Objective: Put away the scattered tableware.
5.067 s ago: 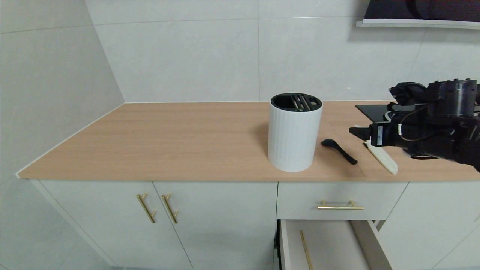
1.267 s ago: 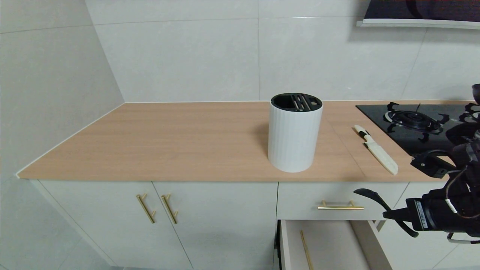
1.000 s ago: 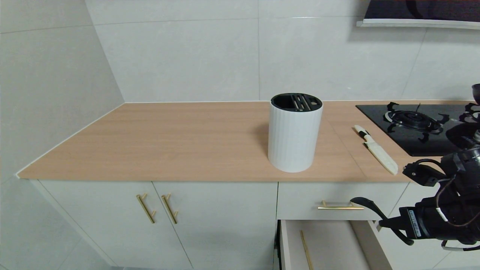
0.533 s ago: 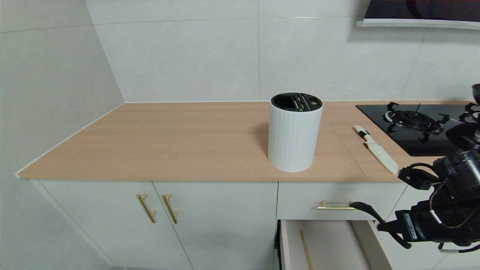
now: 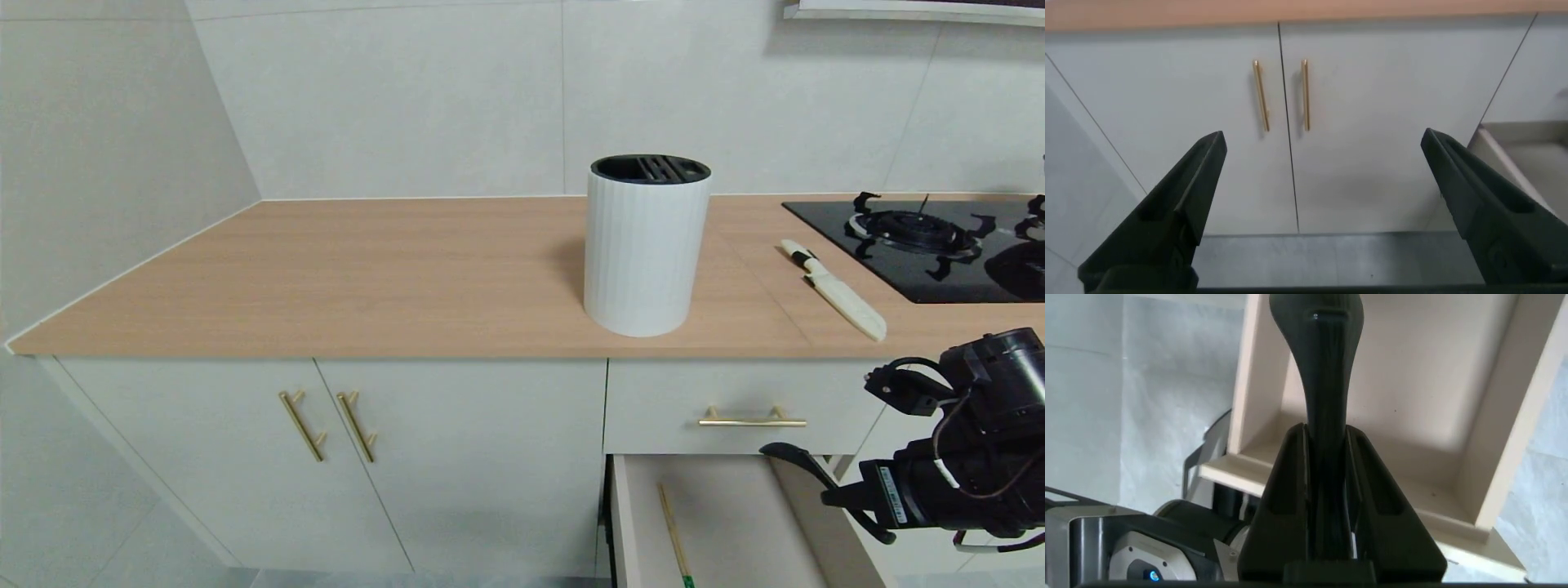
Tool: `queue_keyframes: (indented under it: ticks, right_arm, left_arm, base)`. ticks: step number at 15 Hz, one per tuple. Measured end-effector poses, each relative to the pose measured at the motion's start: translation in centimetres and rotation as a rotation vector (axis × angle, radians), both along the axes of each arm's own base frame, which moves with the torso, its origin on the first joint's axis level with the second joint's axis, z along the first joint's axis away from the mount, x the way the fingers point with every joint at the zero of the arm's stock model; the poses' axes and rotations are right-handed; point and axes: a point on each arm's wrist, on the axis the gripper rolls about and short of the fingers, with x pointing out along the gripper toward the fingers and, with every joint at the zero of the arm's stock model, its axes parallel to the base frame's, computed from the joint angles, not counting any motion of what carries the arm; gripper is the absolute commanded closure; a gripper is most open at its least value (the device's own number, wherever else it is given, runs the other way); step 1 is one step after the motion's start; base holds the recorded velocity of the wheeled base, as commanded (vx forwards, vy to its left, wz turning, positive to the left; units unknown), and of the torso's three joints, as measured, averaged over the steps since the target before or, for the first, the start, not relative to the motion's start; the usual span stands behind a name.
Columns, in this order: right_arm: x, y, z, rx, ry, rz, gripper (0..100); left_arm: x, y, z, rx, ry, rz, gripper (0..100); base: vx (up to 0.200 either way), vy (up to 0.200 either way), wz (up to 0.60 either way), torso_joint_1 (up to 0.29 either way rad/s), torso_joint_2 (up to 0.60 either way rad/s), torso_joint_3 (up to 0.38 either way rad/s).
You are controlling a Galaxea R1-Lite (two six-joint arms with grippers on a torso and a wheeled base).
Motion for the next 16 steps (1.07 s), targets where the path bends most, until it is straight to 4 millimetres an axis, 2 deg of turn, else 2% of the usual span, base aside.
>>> queue_keyframes:
  ticks: [9, 14, 16]
  right_arm:
    - [0.16, 0.03, -0.3, -0.004, 0.014, -0.001, 100]
    - [0.24, 0.01, -0.41, -0.008, 0.018, -0.005, 100]
    - [0.28, 0.01, -0.47, -0.009, 0.02, -0.005, 100]
  left_arm:
    - [0.0, 0.0, 0.0, 0.0, 0.0, 0.0, 0]
    - [0.0, 0.0, 0.0, 0.0, 0.0, 0.0, 0]
    - [0.0, 0.0, 0.0, 0.0, 0.0, 0.0, 0]
  base:
    - [0.0, 0.0, 0.0, -0.167, 0.47, 0.299]
    - [0.0, 0.0, 0.0, -0.105, 0.42, 0.314]
    - [0.0, 0.0, 0.0, -0.029, 0.15, 0.093]
